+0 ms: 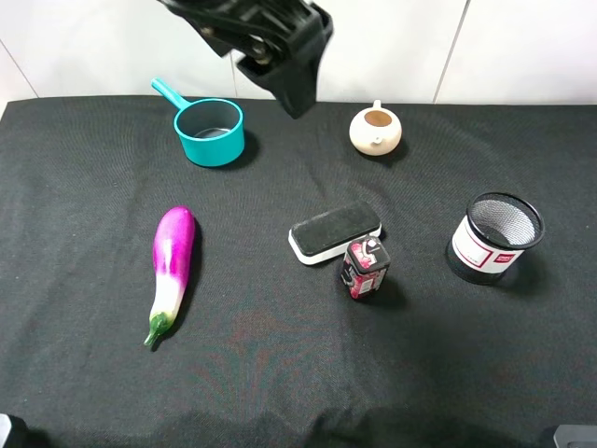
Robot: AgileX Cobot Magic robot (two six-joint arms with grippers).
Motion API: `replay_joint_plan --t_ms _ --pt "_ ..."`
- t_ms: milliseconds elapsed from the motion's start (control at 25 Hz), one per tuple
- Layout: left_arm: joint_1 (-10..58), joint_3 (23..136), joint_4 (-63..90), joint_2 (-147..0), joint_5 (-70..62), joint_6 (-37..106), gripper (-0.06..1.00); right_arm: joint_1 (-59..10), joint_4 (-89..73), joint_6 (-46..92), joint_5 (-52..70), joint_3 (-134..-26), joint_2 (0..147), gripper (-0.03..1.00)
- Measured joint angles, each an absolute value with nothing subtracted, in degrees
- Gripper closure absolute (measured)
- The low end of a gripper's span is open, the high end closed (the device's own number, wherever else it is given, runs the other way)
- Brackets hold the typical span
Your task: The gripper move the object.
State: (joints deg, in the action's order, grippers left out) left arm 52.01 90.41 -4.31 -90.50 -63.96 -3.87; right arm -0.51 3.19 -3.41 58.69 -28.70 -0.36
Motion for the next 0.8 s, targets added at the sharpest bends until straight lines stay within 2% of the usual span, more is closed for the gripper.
replay_joint_plan --t_ms 800 --pt "52.0 90.4 -4.8 -76.5 -67.7 -0.5 0.01 -0.5 3.2 -3.4 58.7 -28.7 -0.4 0.27"
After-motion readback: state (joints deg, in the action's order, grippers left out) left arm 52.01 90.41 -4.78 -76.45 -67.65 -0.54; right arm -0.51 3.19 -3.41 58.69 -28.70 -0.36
